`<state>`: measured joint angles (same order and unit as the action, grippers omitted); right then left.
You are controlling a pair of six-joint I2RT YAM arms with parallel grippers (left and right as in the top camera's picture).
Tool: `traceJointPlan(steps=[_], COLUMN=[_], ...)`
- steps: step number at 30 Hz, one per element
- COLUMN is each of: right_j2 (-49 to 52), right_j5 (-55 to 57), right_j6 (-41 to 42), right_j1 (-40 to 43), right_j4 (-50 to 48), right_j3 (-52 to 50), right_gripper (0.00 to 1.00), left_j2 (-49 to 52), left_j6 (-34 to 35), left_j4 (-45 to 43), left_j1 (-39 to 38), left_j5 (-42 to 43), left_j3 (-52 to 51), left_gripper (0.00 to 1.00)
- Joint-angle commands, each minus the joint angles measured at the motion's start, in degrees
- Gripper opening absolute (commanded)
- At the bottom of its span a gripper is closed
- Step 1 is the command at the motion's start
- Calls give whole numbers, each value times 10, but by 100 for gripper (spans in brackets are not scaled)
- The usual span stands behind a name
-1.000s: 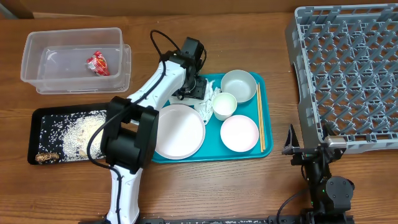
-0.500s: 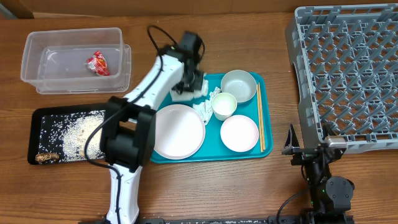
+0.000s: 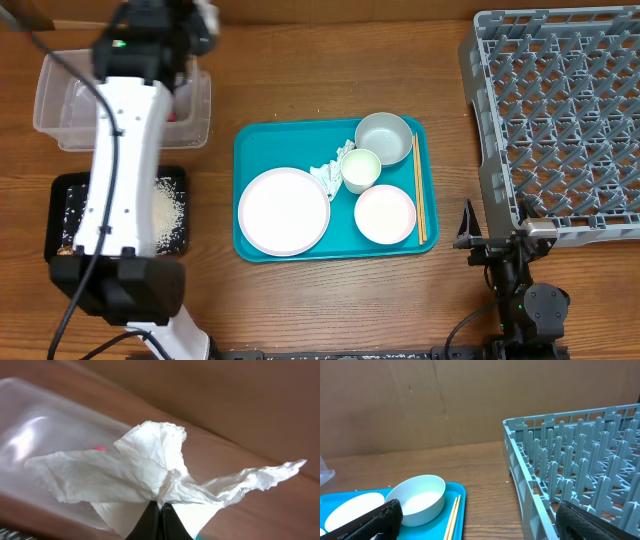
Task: Sort waste into correct bins and load items into the dishwasher
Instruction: 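Carry the tissue left and release it into the clear bin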
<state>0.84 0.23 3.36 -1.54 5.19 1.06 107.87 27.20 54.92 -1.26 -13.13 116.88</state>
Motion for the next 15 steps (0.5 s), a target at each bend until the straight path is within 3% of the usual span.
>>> traceJointPlan(steps=[1, 2, 3, 6, 8, 11, 15], right_j2=[-7, -7, -7, -7, -7, -7, -7], right_j5=[1, 1, 1, 1, 1, 1, 1], right_j6=[-2, -2, -2, -2, -2, -2, -2], right_j1=[0, 0, 0, 0, 0, 0, 0], right_j4=[-4, -4, -4, -4, -4, -4, -4], right_j3=[-6, -6, -6, -6, -6, -6, -6], right_gripper=[100, 100, 100, 100, 100, 100, 100], left_j2=[45, 54, 63, 90, 101, 105, 90], left_j6=[29, 29, 28, 28, 28, 26, 26], left_j4=[2, -1, -1, 7, 17, 25, 30], left_j1=[37, 48, 58, 83, 95, 103, 101], left_j5=[-40, -40, -39, -38, -32, -20, 0], left_j3=[-11, -11, -11, -11, -11, -10, -5], left_gripper=[7, 10, 21, 41, 78, 87, 87])
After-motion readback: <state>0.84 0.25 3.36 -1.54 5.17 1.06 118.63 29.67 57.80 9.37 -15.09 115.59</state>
